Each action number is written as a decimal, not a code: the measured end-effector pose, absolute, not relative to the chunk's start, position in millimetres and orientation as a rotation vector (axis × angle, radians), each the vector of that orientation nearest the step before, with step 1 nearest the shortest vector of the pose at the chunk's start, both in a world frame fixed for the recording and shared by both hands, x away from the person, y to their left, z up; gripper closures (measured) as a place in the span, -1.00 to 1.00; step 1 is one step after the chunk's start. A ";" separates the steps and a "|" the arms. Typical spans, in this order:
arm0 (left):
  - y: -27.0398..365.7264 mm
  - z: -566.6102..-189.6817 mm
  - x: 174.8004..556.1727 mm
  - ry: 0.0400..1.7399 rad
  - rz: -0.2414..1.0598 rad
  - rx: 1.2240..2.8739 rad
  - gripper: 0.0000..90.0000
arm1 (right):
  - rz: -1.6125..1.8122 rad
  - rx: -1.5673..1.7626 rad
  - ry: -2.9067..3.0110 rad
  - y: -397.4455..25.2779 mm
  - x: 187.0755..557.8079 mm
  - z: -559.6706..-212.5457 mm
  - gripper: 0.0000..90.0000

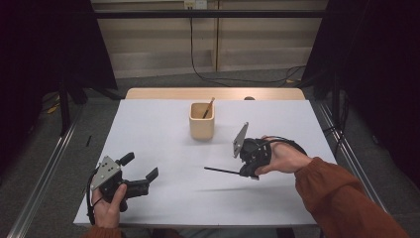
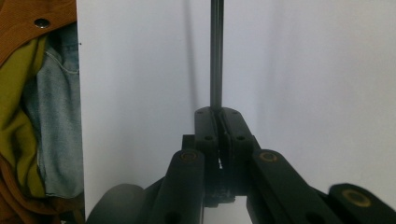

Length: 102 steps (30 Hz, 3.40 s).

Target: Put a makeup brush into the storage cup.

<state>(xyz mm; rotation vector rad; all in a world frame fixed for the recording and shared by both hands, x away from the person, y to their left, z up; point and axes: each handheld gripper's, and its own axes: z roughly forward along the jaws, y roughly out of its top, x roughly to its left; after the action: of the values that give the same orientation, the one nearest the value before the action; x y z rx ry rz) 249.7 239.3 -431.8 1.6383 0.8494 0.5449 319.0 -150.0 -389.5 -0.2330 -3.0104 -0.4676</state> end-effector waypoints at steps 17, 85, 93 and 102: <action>245.0 -403.5 248.3 0.788 0.552 1.608 -0.96 | -0.511 -0.245 -2.992 -154.6 320.2 -393.7 0.91; 105.8 -361.1 306.7 0.329 0.184 2.053 -0.95 | -0.441 -0.185 -2.982 -145.6 321.8 -396.4 0.91; 97.1 -368.3 312.6 0.310 0.116 2.171 -0.92 | -0.409 -0.167 -2.987 -141.0 320.8 -397.2 0.91; 82.6 -375.6 314.7 0.242 0.045 2.299 -0.85 | -0.359 -0.134 -2.990 -136.1 320.0 -398.6 0.91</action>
<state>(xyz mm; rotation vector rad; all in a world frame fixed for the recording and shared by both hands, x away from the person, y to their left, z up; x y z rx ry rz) 314.7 82.6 -375.6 2.2990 0.2419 0.0453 320.0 -136.1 -398.6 -0.1343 -2.9903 -0.3591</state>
